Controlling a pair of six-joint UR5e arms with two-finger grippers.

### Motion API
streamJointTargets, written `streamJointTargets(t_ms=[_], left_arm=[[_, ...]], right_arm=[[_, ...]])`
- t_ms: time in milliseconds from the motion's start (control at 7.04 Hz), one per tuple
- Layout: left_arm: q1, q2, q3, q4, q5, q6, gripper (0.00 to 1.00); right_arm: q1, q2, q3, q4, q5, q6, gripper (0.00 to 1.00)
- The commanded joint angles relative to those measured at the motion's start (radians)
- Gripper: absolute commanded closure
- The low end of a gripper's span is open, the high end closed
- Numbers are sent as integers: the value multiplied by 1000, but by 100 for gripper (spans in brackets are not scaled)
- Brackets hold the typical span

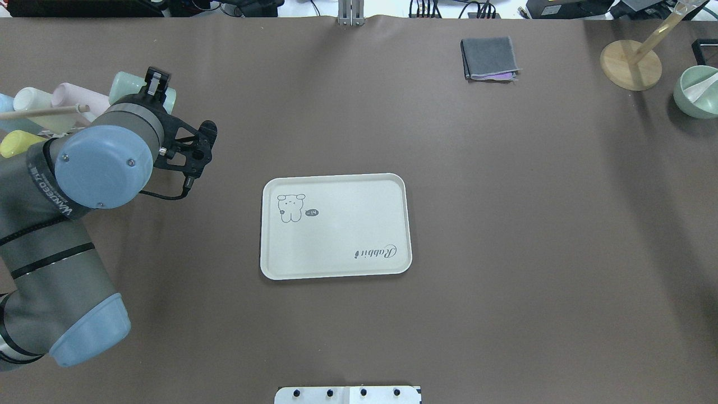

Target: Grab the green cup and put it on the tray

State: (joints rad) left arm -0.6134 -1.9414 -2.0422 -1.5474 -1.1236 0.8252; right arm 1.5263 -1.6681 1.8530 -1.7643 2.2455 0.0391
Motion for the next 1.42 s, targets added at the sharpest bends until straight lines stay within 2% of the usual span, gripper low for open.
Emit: streamJointTargets(t_ms=[0,142,426,568,710,852,994,1278], left_arm=[[4,7,42,-205,-4,-4,53],[12,7,63,-302,-11,-11,55],[12,9,111,-443,-214,-140,55],[15,-5,117,-486,-282,-232,55],[18,-5,143,-602,-371,-320,56],[20,-8,211,-770,-456,-396,56],[21,-46,305,-927,-499,-472,56],[75,-92,353,-1061,-527,-633,57]], right_arm=[[0,7,3,0,2,1,0],[0,10,6,0,2,1,0],[0,10,-1,0,2,1,0],[0,13,0,0,2,1,0],[0,14,0,0,0,1,0],[0,14,0,2,0,2,0],[0,13,-3,0,0,1,0],[0,13,-3,2,0,1,0]])
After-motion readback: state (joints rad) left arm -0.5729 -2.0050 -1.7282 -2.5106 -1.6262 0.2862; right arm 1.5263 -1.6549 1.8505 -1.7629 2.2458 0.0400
